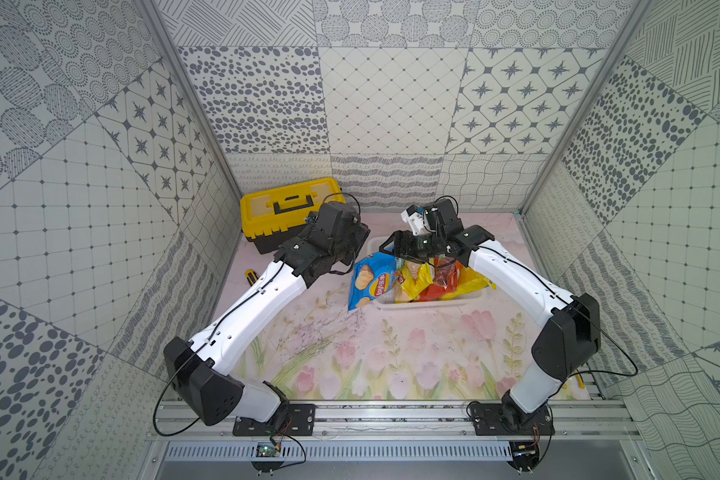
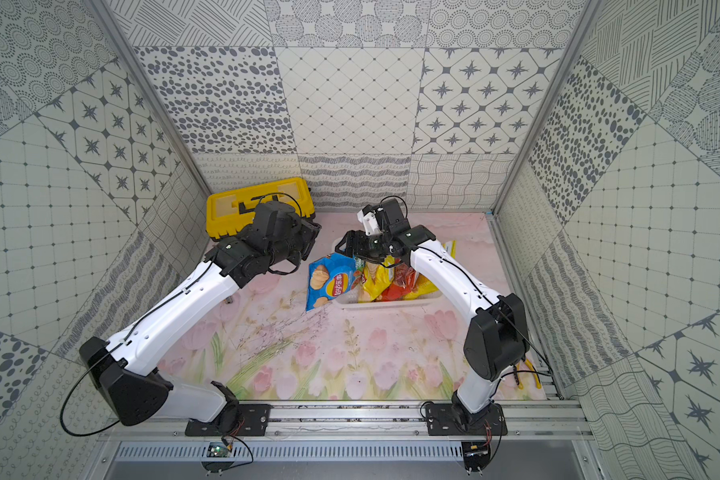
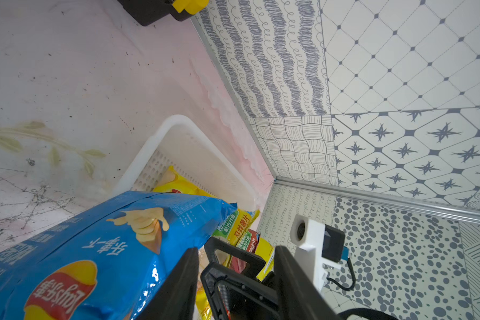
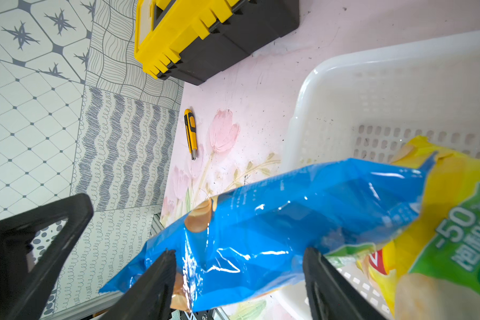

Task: Put the potato chips into the basket
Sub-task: Place the potato chip in the basket.

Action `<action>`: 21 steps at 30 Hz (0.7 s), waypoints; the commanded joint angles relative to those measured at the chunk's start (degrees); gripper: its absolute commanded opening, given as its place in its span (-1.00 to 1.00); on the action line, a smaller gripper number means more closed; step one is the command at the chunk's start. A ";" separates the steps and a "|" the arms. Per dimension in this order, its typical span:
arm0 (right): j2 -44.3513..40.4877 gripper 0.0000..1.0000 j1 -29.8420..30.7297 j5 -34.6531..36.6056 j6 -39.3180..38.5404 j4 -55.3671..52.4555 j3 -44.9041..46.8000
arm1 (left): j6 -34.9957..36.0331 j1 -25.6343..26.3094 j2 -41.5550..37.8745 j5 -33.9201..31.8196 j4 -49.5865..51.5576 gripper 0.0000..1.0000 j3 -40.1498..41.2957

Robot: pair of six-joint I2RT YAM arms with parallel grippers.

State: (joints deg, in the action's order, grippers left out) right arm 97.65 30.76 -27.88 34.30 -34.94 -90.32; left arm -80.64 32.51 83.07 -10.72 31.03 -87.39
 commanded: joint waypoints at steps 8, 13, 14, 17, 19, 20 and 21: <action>2.66 0.53 -0.19 -0.86 -1.10 0.33 -3.98 | 9.15 0.62 -1.69 -2.61 4.15 0.02 -4.13; 2.05 0.53 -0.19 -1.24 -1.24 0.05 -4.74 | 27.75 0.68 -9.21 -7.36 14.83 0.06 -4.36; 1.92 0.53 -0.18 -1.45 -1.18 0.05 -5.15 | 30.96 0.61 -10.80 -7.58 16.55 0.06 -3.07; 1.63 0.53 -0.18 -1.60 -1.81 -1.22 -7.25 | 41.98 0.71 -16.40 -3.74 16.30 0.05 3.91; 1.50 0.53 -0.18 -1.32 -2.40 -2.74 -8.83 | 47.23 0.67 -19.39 -1.93 16.15 0.05 8.95; 1.35 0.54 -0.20 -1.24 -2.74 -3.35 -9.72 | 49.38 0.71 -20.45 -1.66 15.48 0.05 12.15; 1.20 0.54 -0.18 -1.10 -2.93 -3.99 -10.68 | 51.40 0.69 -21.96 -1.51 14.47 0.07 14.87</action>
State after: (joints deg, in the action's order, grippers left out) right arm 99.55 30.72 -28.71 33.34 -38.09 -97.60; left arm -52.47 32.53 66.19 -13.72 40.60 -81.82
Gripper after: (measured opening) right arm 0.769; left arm 0.528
